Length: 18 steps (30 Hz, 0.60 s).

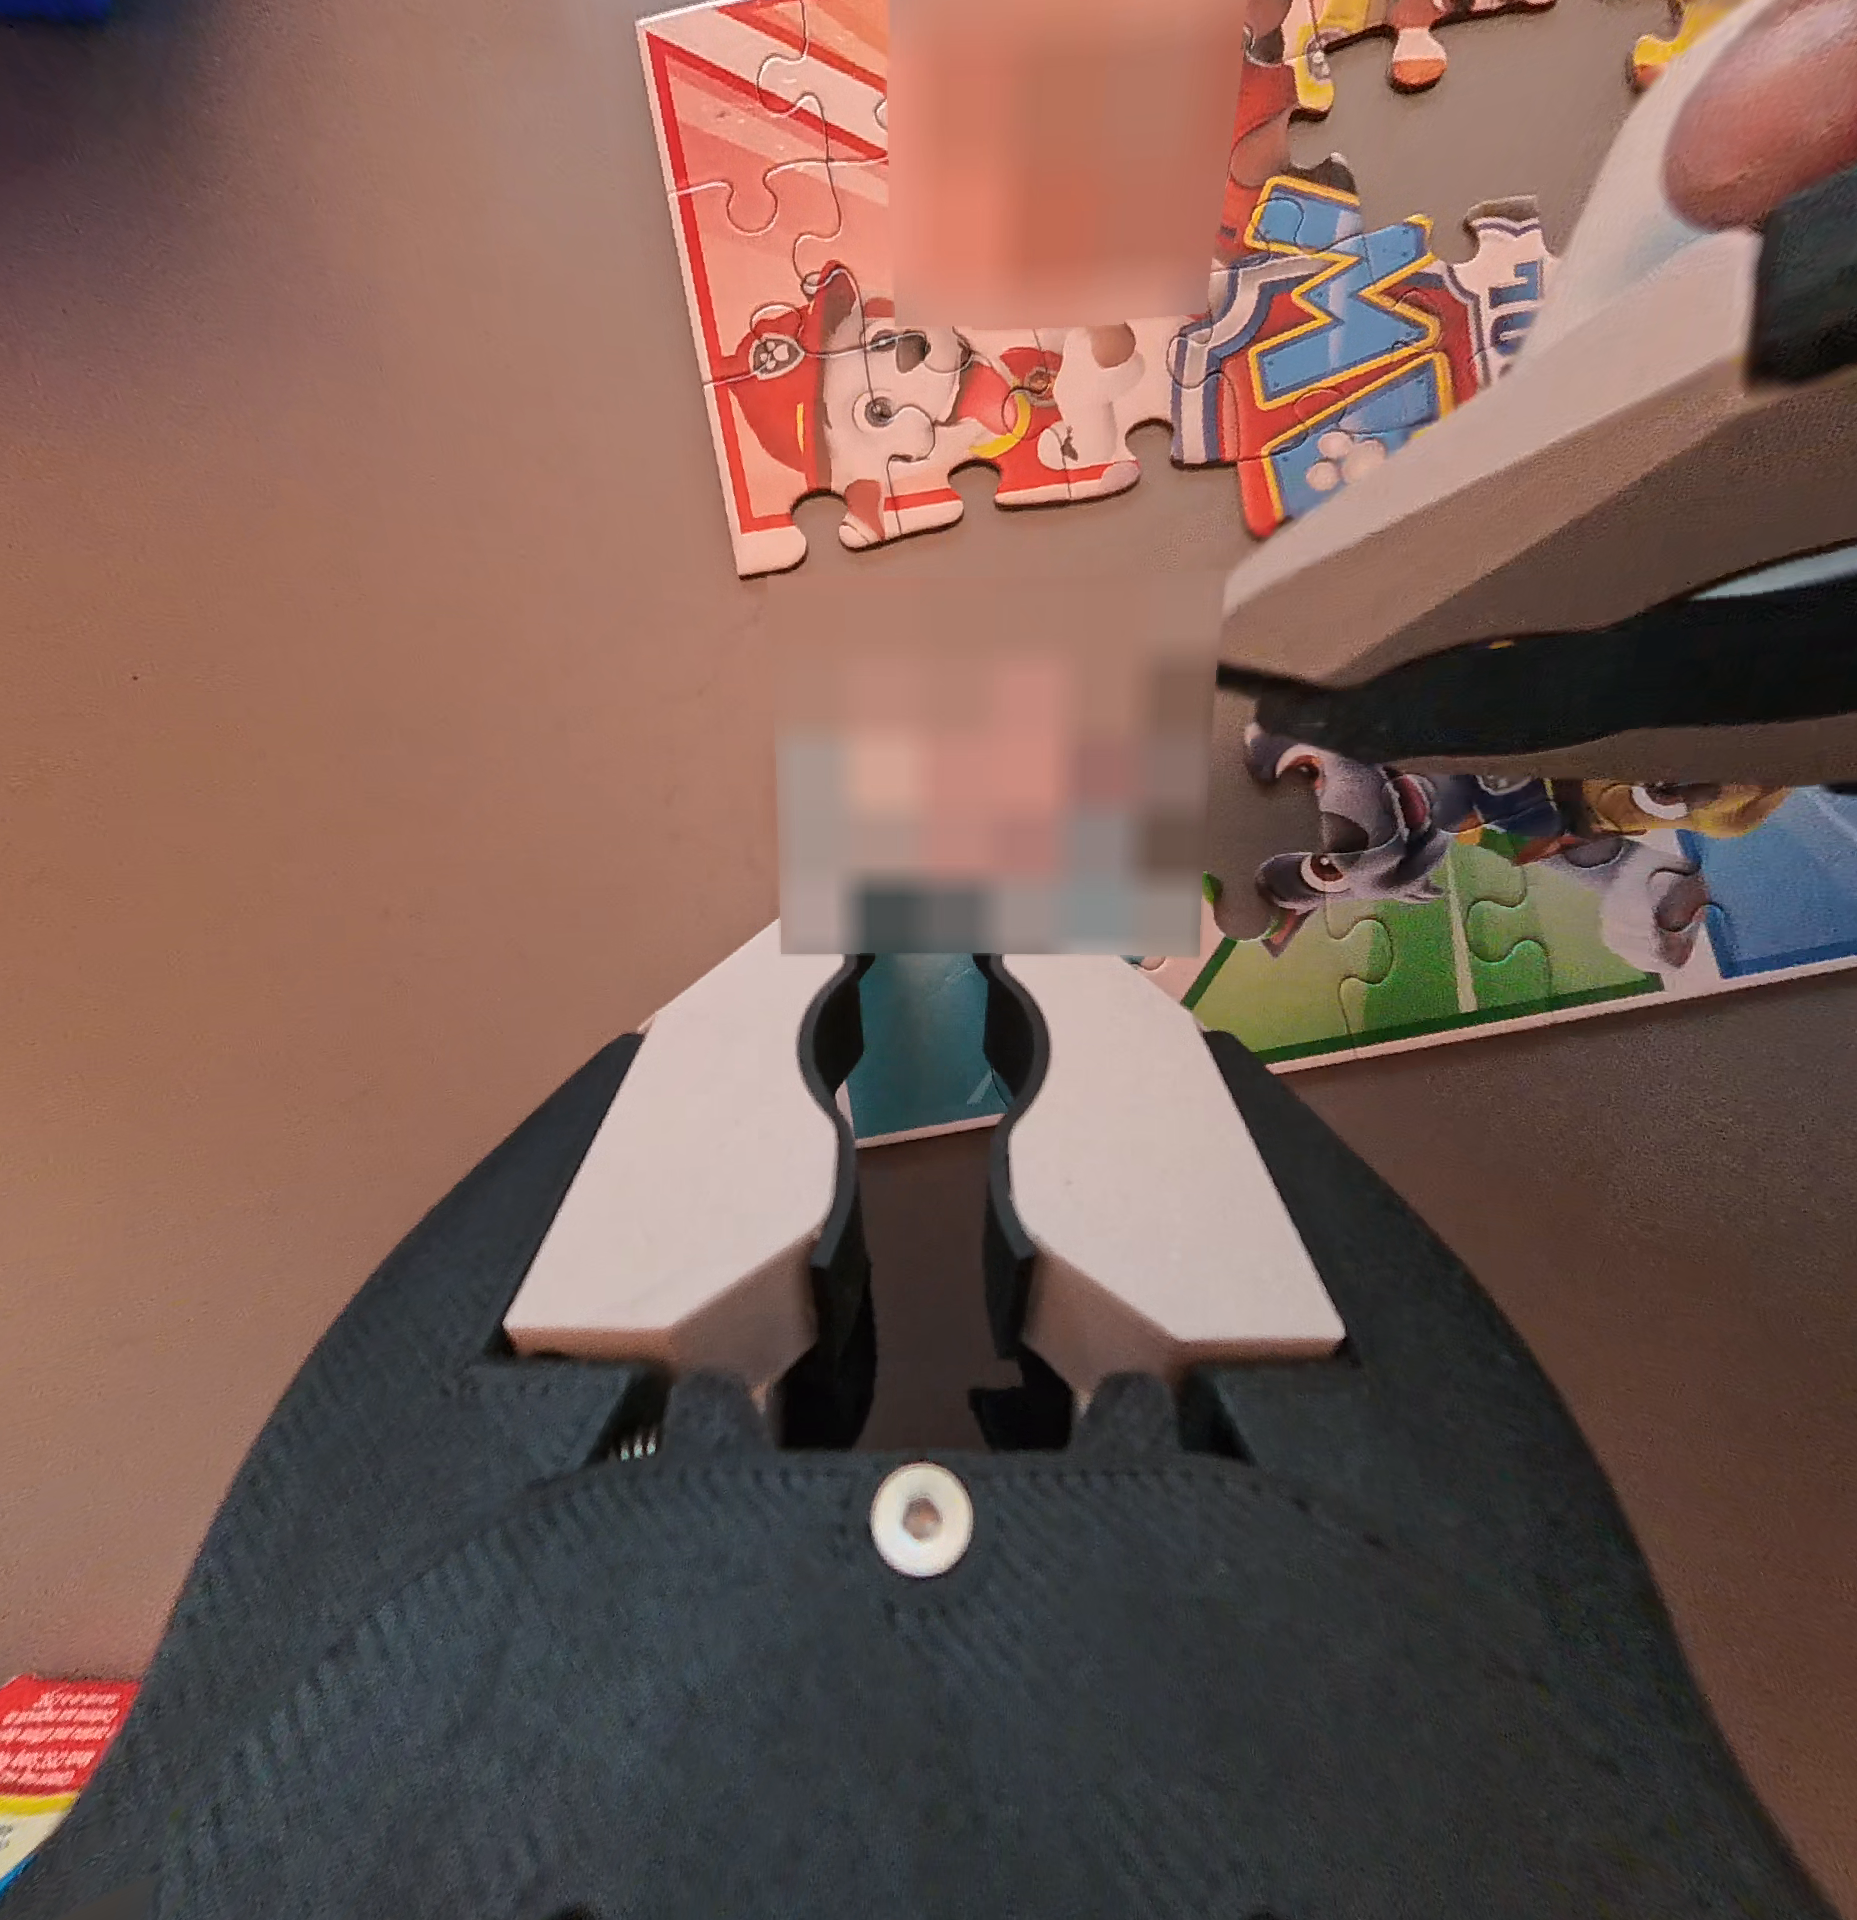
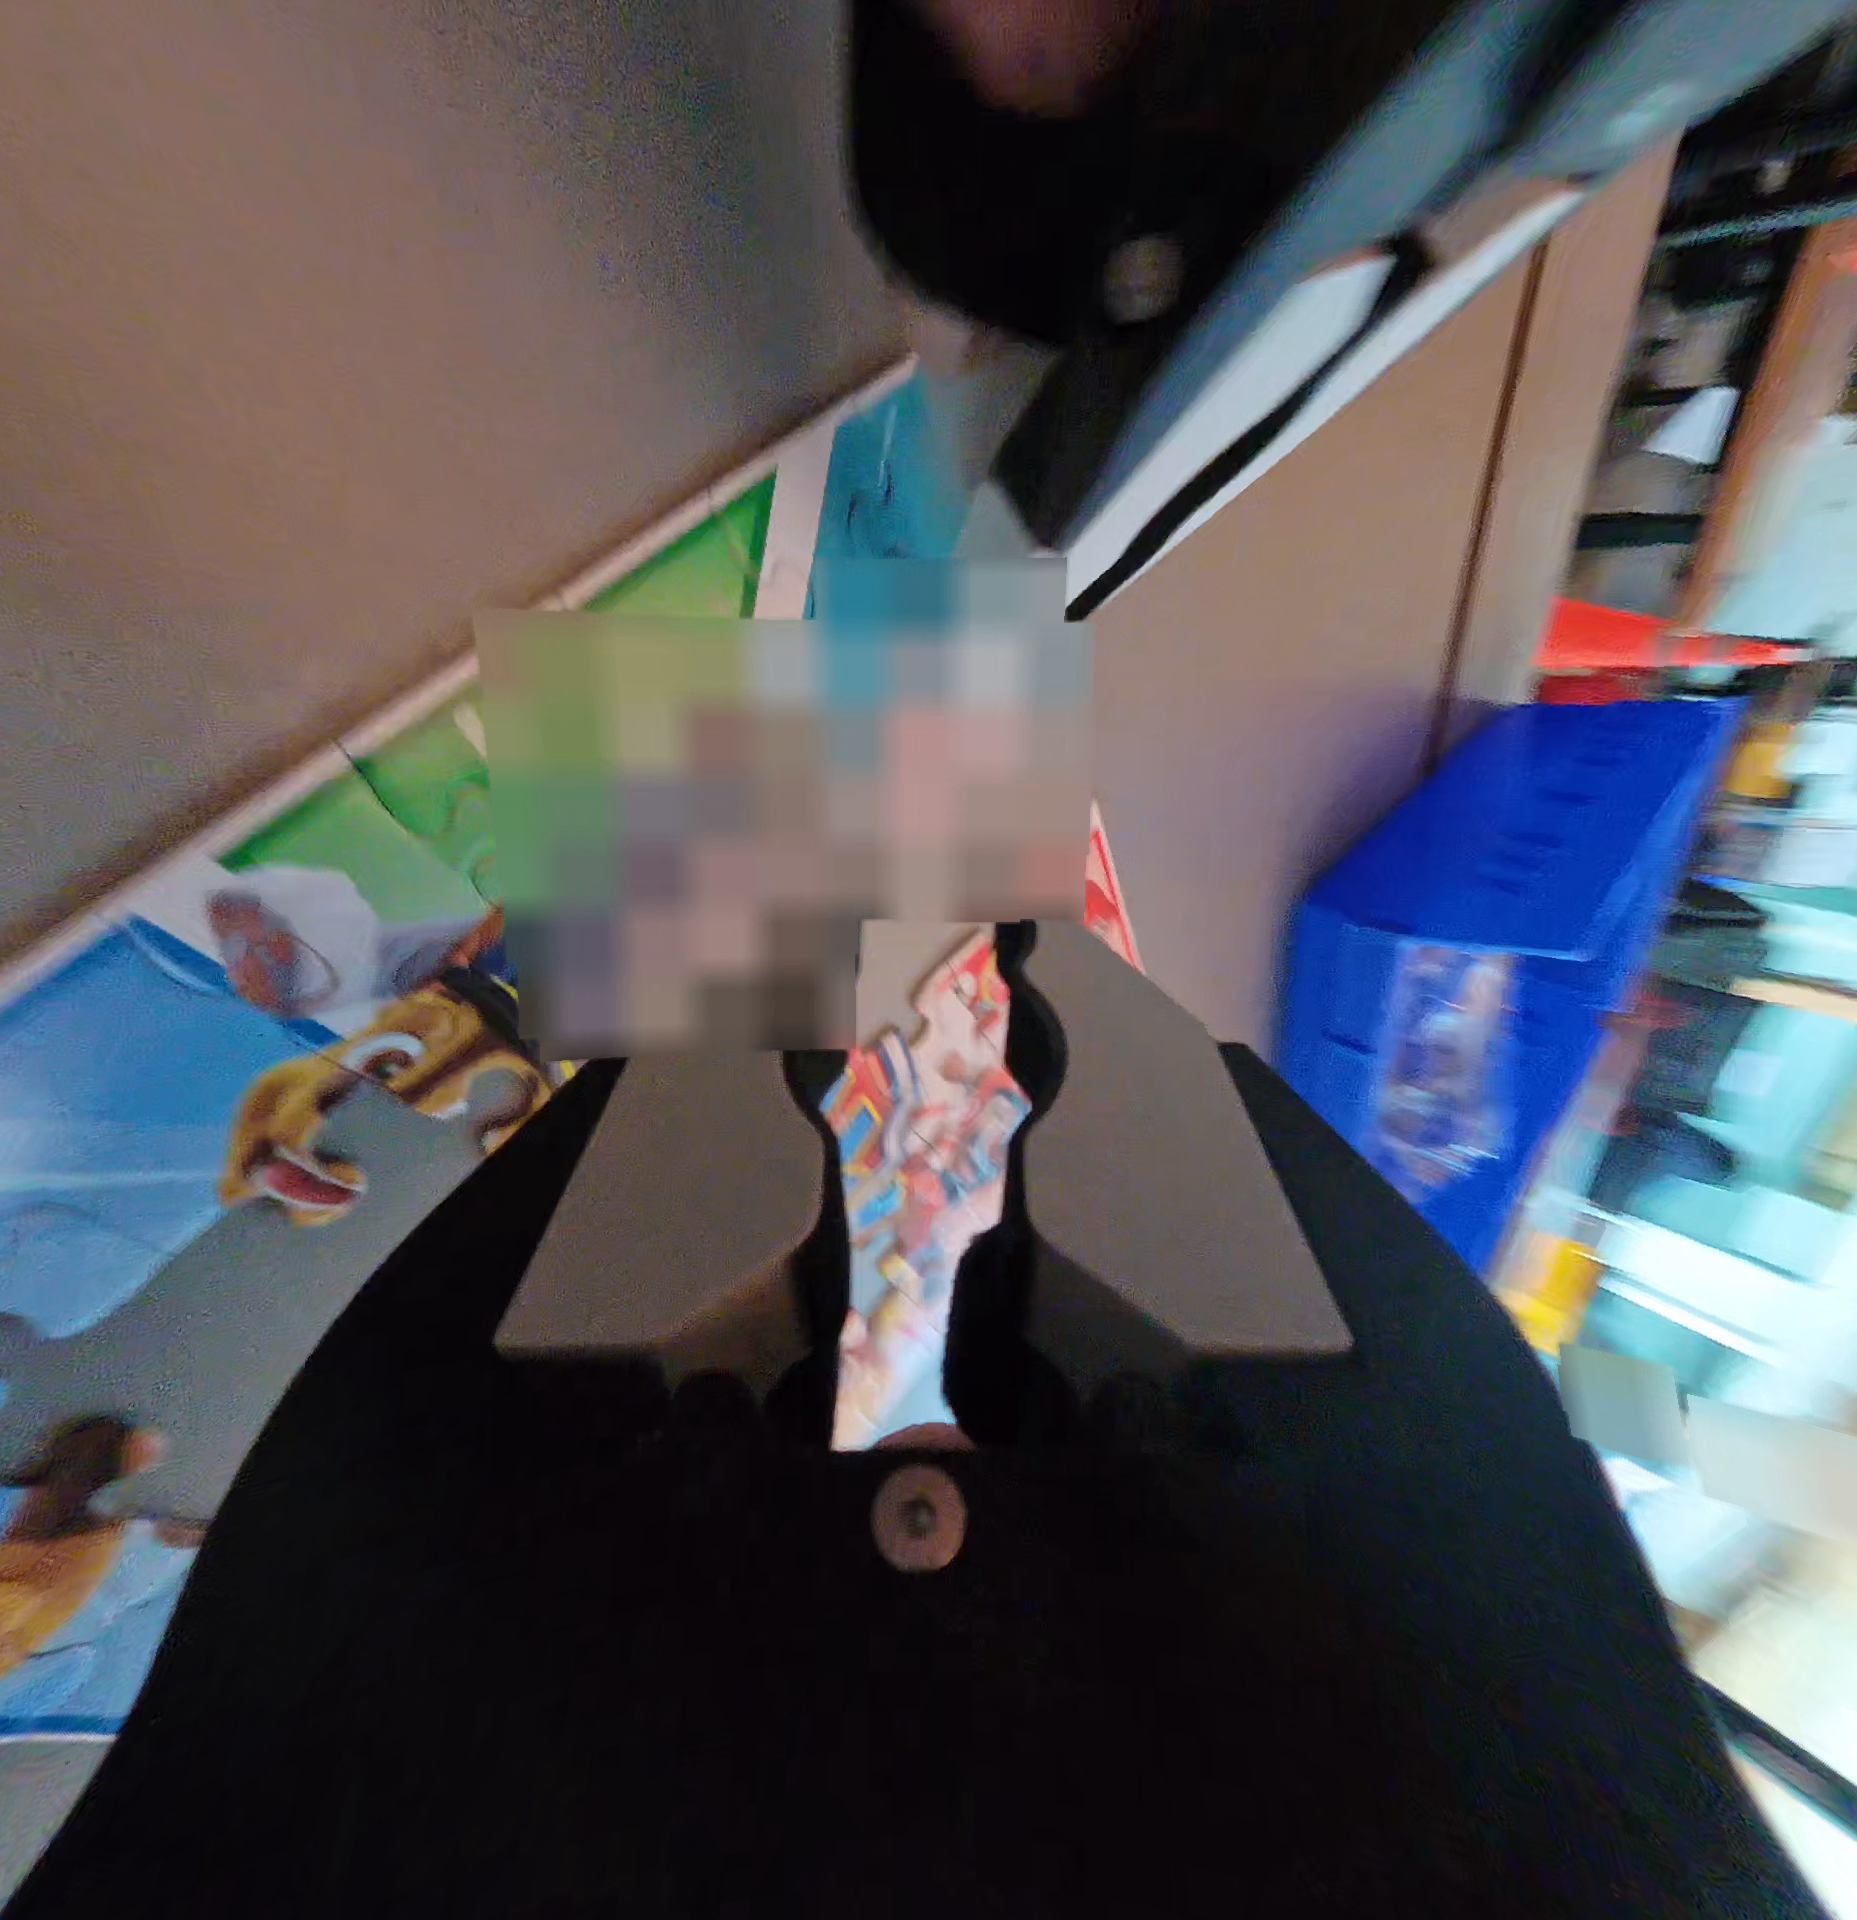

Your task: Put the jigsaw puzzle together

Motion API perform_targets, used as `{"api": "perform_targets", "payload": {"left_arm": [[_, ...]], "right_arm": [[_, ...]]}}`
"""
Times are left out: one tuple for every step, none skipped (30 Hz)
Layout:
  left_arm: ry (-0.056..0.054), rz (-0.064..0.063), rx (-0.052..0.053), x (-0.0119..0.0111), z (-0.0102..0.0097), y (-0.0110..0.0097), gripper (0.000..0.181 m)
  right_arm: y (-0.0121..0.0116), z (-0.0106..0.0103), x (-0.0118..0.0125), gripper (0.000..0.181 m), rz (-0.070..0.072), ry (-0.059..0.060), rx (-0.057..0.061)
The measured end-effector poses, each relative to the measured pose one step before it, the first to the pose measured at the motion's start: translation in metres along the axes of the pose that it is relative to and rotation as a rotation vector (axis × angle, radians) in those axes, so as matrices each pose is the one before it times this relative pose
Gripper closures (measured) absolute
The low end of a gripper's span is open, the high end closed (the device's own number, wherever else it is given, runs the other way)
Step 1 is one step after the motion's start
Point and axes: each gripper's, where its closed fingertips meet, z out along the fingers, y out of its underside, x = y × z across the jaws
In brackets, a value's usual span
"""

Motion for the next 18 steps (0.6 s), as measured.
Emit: {"api": "perform_targets", "payload": {"left_arm": [[0.0006,-0.0019,0.0011,0.0,-0.00004,0.00002,0.164],[0.0,-0.0008,0.0012,0.00012,-0.00005,0.00001,0.164],[0.0001,-0.0025,0.0008,0.00004,-0.00001,-0.00001,0.164],[-0.0003,-0.0016,0.0009,0.00013,-0.00015,-0.00001,0.164],[-0.0007,-0.0008,0.0021,0.00002,0.00002,0.00005,0.164],[0.0002,-0.0001,0.0029,0.00001,-0.00005,0.00012,0.164],[0.0022,-0.0019,0.0029,-0.00001,-0.00002,-0.00008,0.164],[0.002,0.0002,0.0018,-0.00004,-0.00002,-0.00003,0.165],[0.0016,-0.0004,0.0023,-0.0001,0.00014,-0.00028,0.165],[0.0005,-0.0002,0.0029,-0.0002,0.00021,-0.00024,0.165],[-0.0022,0.0024,0.0018,-0.00084,0.00002,-0.0001,0.164],[0.0031,-0.0013,0.0052,-0.00028,0.00012,-0.00036,0.165],[0.0003,0.0022,0.0036,-0.00061,0.00023,-0.00012,0.165],[-0.0094,0.0071,0.0007,-0.00202,0.00025,-0.00004,0.167],[-0.001,0.0037,0.0013,-0.00073,0.00033,-0.00047,0.167],[0.0002,0.0038,0.0004,-0.001,0.00029,-0.00035,0.167],[-0.0124,0.0091,-0.0019,-0.00293,-0.00002,0.00013,0.166],[-0.044,0.0085,-0.0058,-0.00864,-0.00035,0.00054,0.161]], "right_arm": [[-0.00474,0.00044,0.00079,0.169,0.0616,-0.0423,0.0479],[-0.00371,0.00342,0.00288,0.174,0.0435,-0.0161,0.0382],[-0.00213,0.00655,0.00227,0.181,0.0427,-0.0164,0.0313],[0.00284,0.00945,-0.00194,0.181,0.0385,-0.0379,0.0005],[0.00599,0.00968,-0.00135,0.181,0.0209,-0.0212,-0.0201],[0.00263,0.00568,0.00377,0.181,0.0073,0.0218,-0.0037],[-0.00045,0.00056,0.00071,0.181,0.0161,-0.0146,0.0087],[-0.00145,-0.001,0.00148,0.181,0.0393,-0.0284,0.0088],[-0.00389,-0.00025,0.00447,0.181,0.0367,-0.0015,0.0309],[-0.00252,0.00281,-0.00091,0.181,0.0127,-0.0129,0.0284],[-0.00069,0.00317,-0.00261,0.181,-0.0104,-0.009,0.014],[0.00159,-0.0003,0.00094,0.181,-0.0231,0.003,-0.0131],[0.00278,-0.00173,0.00457,0.181,-0.007,0.0168,-0.031],[-0.00123,-0.0038,0.00645,0.181,0.0041,0.0262,0.0078],[-0.00428,-0.00724,0.00527,0.181,0.0326,0.0043,0.0402],[-0.00149,-0.00929,0.00677,0.181,0.0454,0.001,0.0273],[0.00169,-0.01036,0.01039,0.181,0.0336,0.0236,0.0161],[0.00711,-0.00972,0.01142,0.181,0.0308,0.0277,-0.0038]]}}
